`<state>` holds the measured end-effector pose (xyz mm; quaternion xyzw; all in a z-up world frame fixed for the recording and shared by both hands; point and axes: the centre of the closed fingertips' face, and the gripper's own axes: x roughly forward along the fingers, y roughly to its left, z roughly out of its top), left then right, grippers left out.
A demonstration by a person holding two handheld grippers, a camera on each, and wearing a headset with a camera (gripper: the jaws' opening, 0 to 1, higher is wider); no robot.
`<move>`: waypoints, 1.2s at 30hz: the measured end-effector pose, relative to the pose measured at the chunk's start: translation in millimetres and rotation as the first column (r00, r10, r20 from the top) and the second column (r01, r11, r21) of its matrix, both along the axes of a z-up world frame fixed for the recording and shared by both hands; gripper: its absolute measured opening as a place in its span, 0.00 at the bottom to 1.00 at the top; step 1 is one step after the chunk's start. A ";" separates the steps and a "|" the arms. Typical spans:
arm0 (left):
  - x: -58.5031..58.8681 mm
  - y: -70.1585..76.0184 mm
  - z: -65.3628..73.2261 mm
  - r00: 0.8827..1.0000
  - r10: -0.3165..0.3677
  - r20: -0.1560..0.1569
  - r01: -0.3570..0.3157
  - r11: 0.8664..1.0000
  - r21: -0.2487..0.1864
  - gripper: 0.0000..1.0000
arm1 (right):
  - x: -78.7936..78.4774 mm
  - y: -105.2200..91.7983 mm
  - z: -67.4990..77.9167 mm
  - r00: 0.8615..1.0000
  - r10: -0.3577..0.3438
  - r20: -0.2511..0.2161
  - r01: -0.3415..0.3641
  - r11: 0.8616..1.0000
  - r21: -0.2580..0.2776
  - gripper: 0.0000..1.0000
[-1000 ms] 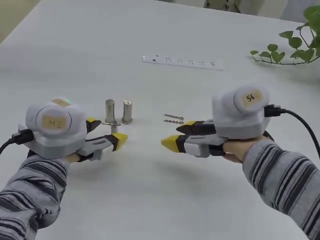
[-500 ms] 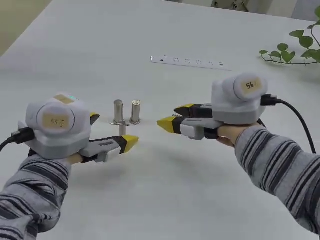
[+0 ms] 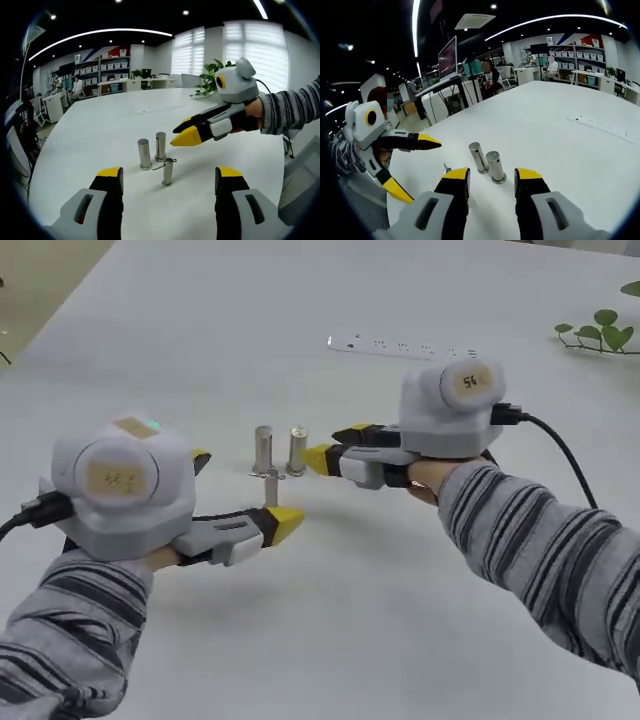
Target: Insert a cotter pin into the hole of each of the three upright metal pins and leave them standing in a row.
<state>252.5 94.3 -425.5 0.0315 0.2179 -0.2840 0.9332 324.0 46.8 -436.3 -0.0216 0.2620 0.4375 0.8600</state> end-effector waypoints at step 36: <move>4.6 -8.8 6.2 0.999 -0.021 0.028 0.021 1.000 0.006 0.88 | 22.7 28.0 -27.8 0.997 0.008 0.076 -0.003 0.997 -0.072 0.09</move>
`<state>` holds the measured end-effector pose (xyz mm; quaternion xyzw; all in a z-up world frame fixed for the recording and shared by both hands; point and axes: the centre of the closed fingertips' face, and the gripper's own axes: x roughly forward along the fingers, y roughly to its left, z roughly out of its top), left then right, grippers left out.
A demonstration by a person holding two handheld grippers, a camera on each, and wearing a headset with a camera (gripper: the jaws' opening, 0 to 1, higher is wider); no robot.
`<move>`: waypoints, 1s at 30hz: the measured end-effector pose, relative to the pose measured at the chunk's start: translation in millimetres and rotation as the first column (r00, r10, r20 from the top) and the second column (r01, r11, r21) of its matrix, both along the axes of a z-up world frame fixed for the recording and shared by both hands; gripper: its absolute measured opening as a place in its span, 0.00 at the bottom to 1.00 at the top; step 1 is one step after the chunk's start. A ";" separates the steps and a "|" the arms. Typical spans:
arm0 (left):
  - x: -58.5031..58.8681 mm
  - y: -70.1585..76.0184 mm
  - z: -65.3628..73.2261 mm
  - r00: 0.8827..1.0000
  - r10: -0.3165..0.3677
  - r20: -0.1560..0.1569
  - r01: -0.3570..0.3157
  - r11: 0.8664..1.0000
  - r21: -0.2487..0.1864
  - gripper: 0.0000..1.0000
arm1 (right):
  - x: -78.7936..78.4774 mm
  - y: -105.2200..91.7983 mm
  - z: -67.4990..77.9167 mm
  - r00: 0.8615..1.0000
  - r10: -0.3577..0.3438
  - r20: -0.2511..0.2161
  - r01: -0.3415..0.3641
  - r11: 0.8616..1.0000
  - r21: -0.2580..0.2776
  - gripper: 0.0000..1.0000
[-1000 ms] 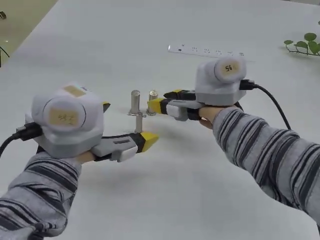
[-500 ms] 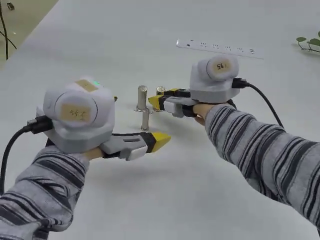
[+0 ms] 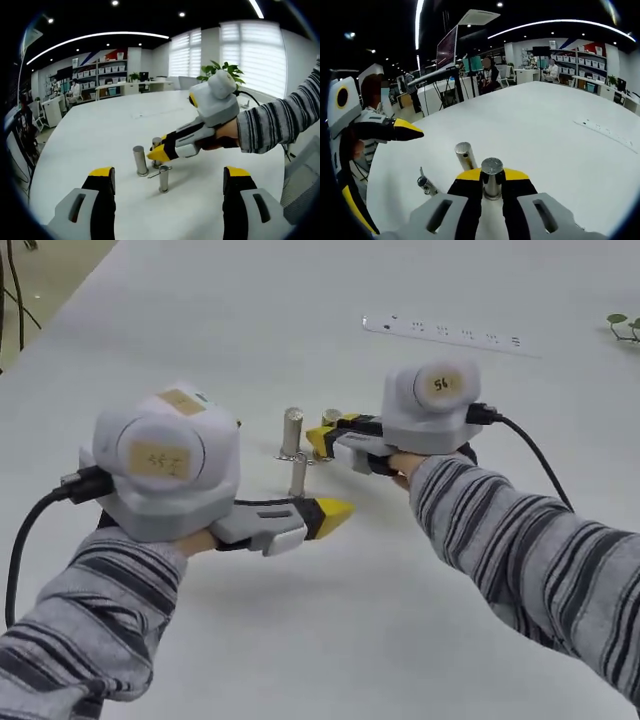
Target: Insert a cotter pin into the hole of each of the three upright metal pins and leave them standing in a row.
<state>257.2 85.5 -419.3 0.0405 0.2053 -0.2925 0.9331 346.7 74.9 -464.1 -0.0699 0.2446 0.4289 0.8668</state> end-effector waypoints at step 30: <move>0.0 -0.3 0.0 1.000 -0.003 -0.003 0.003 1.000 0.026 0.88 | -43.8 -65.0 16.5 0.989 -0.142 0.033 0.144 0.987 -0.077 0.09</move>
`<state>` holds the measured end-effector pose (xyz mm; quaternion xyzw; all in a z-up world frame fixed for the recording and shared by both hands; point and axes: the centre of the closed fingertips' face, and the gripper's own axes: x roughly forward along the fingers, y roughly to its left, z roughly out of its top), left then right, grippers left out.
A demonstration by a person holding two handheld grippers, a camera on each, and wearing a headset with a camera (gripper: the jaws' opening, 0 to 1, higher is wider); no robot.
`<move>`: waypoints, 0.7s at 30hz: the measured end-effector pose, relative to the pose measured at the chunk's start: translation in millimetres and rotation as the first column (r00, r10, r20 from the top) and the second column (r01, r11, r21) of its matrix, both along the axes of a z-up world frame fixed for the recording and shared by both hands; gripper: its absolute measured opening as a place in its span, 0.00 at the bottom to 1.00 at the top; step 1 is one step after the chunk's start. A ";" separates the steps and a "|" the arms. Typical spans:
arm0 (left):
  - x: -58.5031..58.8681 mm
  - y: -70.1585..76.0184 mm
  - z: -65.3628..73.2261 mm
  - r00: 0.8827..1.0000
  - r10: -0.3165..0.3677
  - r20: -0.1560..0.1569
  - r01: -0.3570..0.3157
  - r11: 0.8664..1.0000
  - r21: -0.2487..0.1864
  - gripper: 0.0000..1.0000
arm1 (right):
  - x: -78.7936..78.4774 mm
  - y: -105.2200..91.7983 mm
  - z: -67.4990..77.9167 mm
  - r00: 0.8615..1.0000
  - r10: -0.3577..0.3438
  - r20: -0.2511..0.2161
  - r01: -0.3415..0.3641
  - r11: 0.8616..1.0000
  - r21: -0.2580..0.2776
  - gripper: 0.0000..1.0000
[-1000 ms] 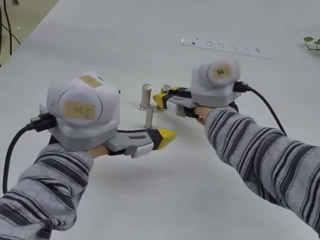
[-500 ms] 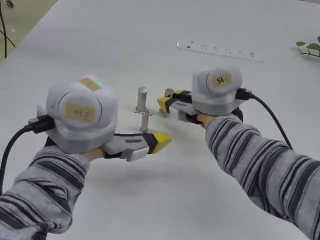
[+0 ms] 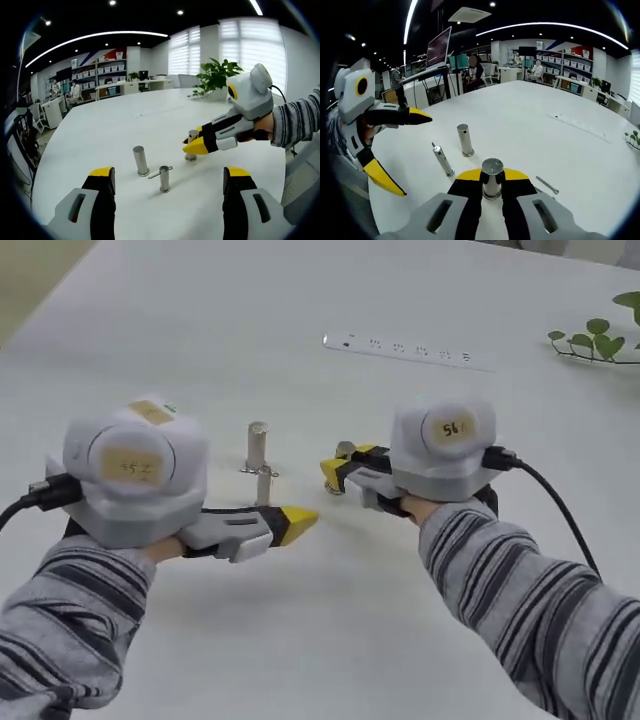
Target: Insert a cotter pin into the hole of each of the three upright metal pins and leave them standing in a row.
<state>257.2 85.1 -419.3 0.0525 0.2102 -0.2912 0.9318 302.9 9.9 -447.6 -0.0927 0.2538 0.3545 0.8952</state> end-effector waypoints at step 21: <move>-0.7 -3.3 1.3 1.000 -0.006 -0.004 0.006 1.000 0.001 0.87 | -26.3 -20.0 -20.6 0.997 -0.065 -0.033 0.065 0.998 -0.019 0.09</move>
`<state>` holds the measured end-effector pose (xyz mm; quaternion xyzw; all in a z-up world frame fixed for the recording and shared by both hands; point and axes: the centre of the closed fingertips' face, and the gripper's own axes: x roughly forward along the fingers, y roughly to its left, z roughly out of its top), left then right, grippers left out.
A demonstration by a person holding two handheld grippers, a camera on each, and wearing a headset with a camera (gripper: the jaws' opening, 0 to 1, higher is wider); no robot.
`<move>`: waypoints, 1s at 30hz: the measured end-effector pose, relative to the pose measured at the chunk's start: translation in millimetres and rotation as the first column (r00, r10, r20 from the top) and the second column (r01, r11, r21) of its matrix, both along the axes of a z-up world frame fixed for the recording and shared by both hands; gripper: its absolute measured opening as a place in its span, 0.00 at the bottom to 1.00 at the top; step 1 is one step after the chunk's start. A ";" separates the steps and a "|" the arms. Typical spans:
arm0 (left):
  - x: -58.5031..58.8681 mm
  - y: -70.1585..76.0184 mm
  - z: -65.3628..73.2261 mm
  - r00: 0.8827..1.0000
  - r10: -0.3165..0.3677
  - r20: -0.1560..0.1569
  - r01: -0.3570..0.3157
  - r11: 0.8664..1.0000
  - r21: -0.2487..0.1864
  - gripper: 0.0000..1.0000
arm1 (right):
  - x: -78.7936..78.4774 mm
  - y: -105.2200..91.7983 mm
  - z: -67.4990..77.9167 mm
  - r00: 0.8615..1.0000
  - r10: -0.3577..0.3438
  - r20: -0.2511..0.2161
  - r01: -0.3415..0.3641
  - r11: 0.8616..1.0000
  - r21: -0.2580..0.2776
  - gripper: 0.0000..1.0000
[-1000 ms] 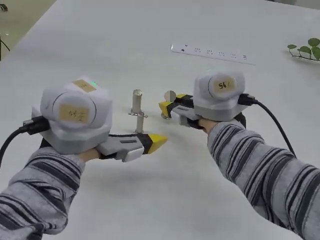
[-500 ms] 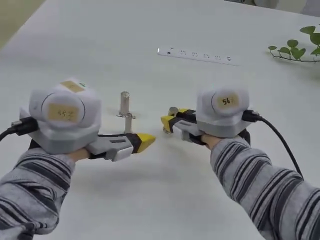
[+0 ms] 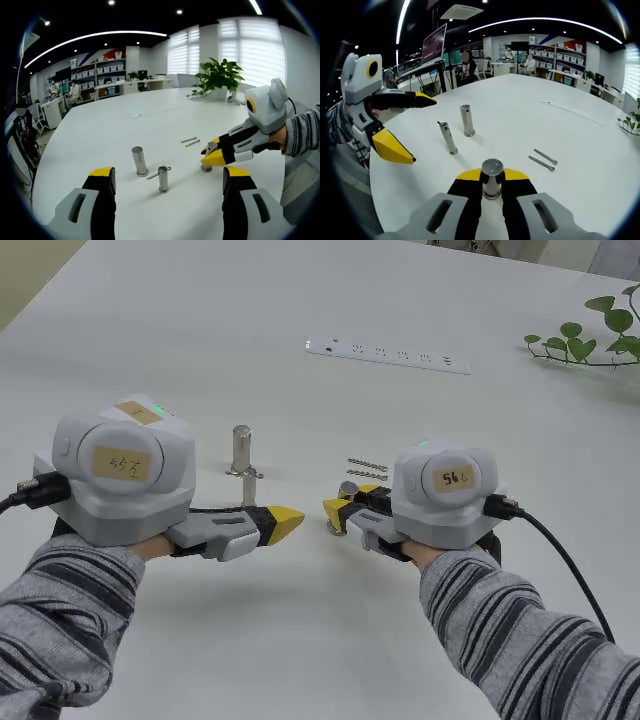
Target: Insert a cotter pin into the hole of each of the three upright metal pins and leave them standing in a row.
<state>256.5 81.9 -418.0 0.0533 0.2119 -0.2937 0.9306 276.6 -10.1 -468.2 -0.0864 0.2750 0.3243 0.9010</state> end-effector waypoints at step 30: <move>-0.6 -2.2 -0.2 1.000 -0.007 -0.007 0.007 1.000 -0.006 0.88 | -20.0 -5.9 8.2 0.999 0.025 -0.033 -0.026 0.999 -0.022 0.20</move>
